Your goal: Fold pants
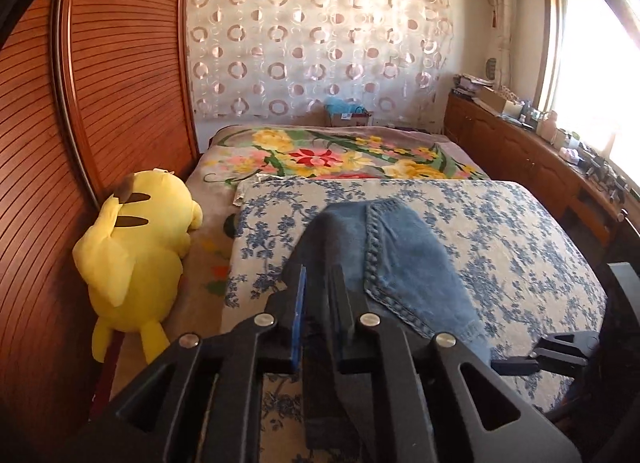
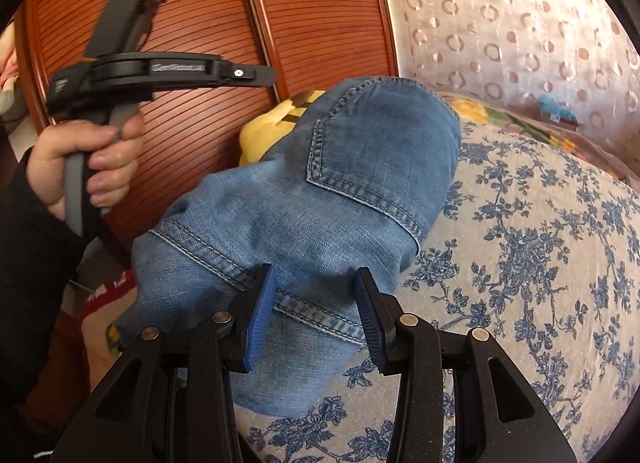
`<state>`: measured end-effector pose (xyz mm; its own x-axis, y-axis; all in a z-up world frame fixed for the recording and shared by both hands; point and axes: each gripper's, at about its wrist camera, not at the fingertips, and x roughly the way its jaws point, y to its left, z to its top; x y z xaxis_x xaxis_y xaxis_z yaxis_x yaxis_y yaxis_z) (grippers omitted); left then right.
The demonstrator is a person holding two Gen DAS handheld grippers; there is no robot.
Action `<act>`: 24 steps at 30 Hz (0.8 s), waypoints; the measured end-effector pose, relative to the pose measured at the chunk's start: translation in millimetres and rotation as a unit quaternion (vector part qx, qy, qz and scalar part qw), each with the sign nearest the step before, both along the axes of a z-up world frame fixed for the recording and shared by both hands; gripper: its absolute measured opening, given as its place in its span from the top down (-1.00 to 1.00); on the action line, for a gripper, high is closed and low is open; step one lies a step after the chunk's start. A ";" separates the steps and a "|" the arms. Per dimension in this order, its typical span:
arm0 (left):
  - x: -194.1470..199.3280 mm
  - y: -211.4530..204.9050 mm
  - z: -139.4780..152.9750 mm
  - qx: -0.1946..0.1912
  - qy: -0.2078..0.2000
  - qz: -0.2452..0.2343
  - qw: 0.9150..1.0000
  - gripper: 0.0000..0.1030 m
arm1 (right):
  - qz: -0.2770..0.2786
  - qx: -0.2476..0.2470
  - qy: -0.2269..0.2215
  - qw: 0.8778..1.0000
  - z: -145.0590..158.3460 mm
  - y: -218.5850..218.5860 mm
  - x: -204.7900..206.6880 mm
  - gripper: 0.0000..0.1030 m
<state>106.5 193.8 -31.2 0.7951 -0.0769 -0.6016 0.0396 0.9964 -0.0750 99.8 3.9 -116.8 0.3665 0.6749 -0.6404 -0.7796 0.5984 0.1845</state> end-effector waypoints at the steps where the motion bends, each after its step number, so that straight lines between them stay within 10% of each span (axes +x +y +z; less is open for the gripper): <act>1: -5.3 -4.5 1.5 -0.001 -0.006 -0.005 1.000 0.82 | 0.000 0.001 0.001 1.000 -0.5 0.1 -0.5 0.19; 24: -58.2 -75.0 -37.3 0.014 0.023 -0.042 0.999 0.79 | -0.069 -0.001 -0.009 0.998 14.7 -63.2 -0.5 0.18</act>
